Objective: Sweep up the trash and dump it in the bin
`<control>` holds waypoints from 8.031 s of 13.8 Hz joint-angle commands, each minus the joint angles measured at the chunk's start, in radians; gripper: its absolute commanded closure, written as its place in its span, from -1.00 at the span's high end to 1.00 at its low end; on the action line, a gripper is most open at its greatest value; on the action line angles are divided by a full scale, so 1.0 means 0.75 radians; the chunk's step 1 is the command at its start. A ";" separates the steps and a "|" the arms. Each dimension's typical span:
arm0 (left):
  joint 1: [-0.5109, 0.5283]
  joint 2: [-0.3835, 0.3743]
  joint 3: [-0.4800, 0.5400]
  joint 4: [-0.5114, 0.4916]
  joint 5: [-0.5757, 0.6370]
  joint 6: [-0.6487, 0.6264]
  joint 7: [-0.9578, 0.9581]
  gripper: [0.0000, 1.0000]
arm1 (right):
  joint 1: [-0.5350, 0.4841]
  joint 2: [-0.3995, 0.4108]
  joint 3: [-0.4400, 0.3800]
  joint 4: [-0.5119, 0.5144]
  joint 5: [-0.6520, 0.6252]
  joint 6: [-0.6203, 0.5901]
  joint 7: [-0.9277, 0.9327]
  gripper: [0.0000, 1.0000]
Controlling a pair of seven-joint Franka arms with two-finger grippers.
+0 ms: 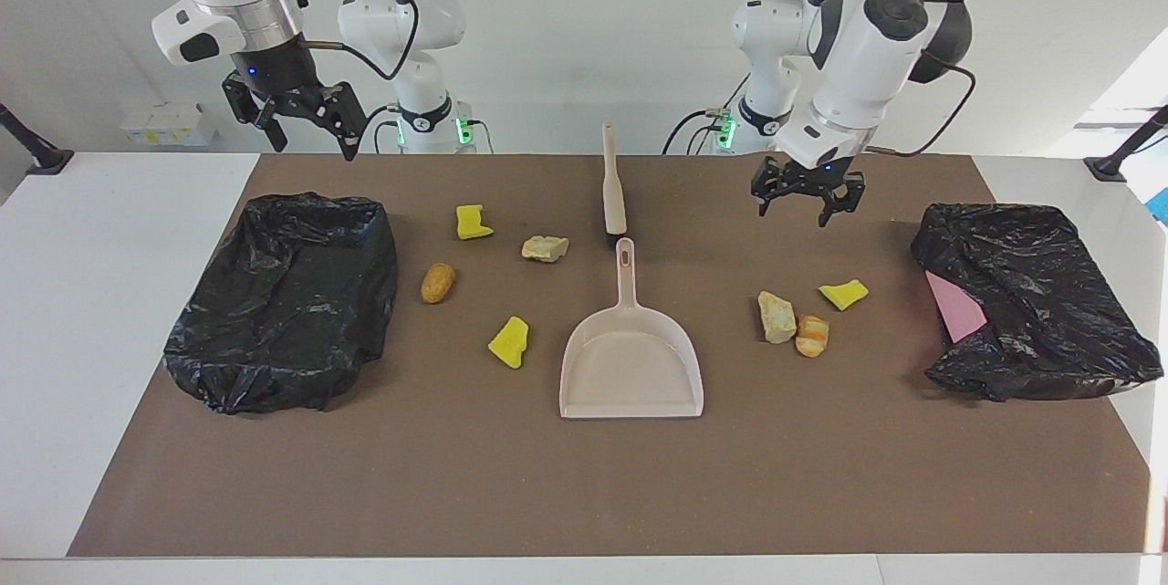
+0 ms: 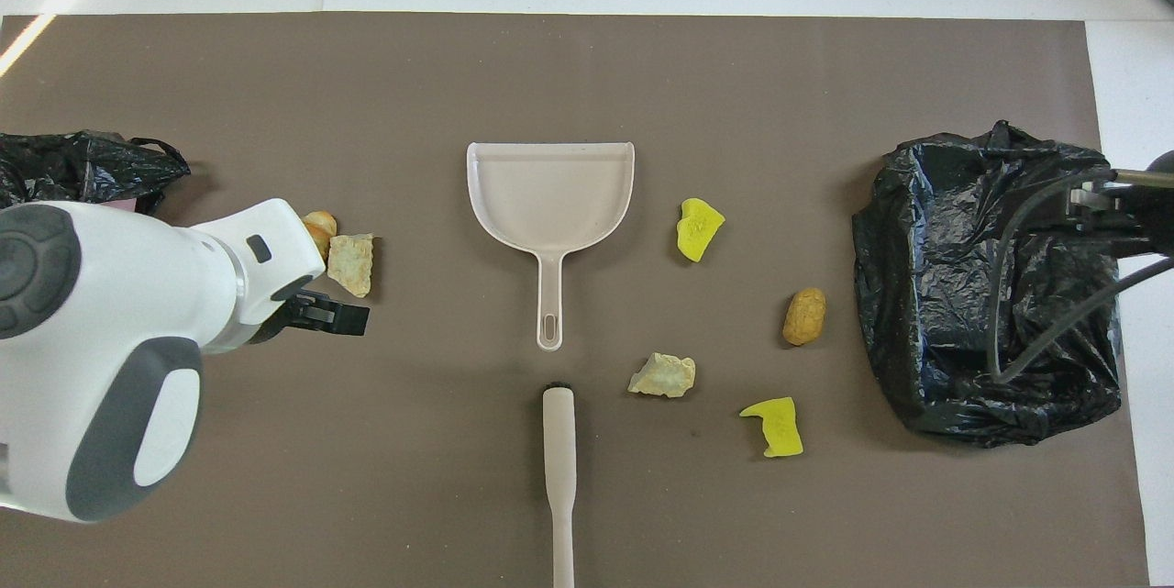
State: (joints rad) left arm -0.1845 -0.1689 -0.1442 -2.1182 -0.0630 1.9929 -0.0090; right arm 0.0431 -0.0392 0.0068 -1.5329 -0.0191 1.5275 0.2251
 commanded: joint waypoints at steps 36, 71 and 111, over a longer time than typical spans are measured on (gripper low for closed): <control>-1.073 -0.061 0.018 -0.608 -0.016 0.560 -1.072 1.00 | 0.832 0.537 0.024 -0.286 0.005 0.876 0.590 1.00; -0.313 -0.243 0.035 -0.565 0.252 0.139 -1.097 -1.00 | 0.654 0.457 0.015 -0.300 -0.083 0.735 -1.064 -1.00; -0.224 0.219 0.012 -0.262 -0.048 0.456 -0.289 -1.00 | 0.660 0.445 0.015 -0.357 -0.089 0.661 -1.484 -1.00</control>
State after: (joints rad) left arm -0.2841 -0.0272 -0.1456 -2.3480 -0.0426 2.3322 -0.2437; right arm 0.5406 0.3149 0.0164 -1.7817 -0.0683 2.0450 -0.8724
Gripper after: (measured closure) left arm 0.740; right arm 0.670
